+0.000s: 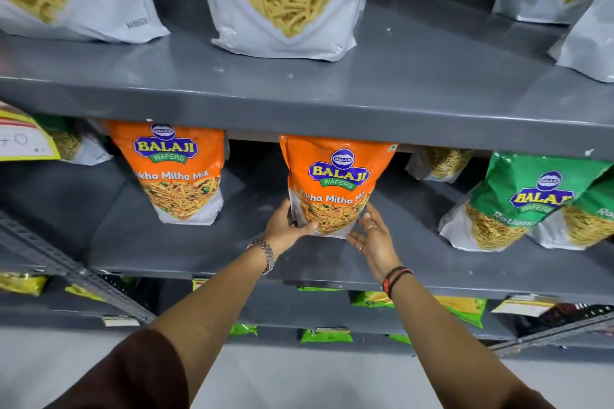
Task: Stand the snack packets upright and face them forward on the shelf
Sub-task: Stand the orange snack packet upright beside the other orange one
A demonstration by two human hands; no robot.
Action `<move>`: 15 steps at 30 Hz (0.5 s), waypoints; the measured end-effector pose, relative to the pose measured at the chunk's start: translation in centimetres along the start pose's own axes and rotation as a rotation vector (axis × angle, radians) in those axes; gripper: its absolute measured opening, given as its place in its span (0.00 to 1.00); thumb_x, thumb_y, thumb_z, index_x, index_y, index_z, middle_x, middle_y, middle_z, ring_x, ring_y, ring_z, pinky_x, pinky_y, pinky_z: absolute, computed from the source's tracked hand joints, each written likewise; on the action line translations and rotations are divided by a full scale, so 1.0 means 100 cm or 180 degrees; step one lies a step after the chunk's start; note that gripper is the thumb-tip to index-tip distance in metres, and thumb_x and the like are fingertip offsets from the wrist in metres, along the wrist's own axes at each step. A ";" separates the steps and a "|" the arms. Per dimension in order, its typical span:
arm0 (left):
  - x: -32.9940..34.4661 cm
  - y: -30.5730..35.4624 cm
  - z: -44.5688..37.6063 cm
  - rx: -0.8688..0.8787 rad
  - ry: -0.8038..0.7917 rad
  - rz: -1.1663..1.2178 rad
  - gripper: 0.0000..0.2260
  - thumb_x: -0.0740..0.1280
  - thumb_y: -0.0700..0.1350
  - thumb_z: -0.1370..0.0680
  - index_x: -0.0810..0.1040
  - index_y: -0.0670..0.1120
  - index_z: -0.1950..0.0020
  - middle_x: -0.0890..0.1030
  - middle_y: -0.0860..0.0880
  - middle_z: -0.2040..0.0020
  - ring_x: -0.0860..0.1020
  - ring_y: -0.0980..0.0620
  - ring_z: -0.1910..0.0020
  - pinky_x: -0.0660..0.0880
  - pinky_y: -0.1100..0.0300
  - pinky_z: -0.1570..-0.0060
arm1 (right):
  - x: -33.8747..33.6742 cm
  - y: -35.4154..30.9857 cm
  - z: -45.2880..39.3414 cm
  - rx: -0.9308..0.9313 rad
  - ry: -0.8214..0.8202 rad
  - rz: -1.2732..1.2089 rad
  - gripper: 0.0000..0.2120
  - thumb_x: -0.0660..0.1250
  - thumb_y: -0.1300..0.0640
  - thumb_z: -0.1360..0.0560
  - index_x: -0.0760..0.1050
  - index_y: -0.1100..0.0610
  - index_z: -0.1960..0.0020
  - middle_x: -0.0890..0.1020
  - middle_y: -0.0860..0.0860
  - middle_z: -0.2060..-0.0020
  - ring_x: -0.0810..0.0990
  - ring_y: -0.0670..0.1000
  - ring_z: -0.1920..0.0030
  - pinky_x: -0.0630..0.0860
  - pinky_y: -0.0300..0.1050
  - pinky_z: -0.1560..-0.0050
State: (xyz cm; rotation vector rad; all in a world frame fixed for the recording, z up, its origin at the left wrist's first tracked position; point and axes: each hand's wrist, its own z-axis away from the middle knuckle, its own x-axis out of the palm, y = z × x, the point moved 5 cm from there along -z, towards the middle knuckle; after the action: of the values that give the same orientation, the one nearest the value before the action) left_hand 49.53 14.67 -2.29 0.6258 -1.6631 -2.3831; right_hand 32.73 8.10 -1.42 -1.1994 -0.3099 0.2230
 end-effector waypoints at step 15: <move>-0.016 -0.006 -0.007 0.0093 0.0069 0.0105 0.32 0.72 0.43 0.30 0.63 0.46 0.29 0.73 0.44 0.31 0.72 0.44 0.33 0.72 0.49 0.36 | 0.021 0.005 -0.009 -0.0050 0.0216 0.0166 0.20 0.50 0.54 0.19 0.59 0.51 0.28 0.70 0.54 0.32 0.70 0.57 0.32 0.68 0.54 0.32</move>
State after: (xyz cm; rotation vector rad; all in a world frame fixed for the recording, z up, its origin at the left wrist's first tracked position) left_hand 51.31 14.85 -2.71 0.6218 -1.6888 -2.3249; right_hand 35.02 8.15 -1.92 -1.2290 -0.2216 0.2248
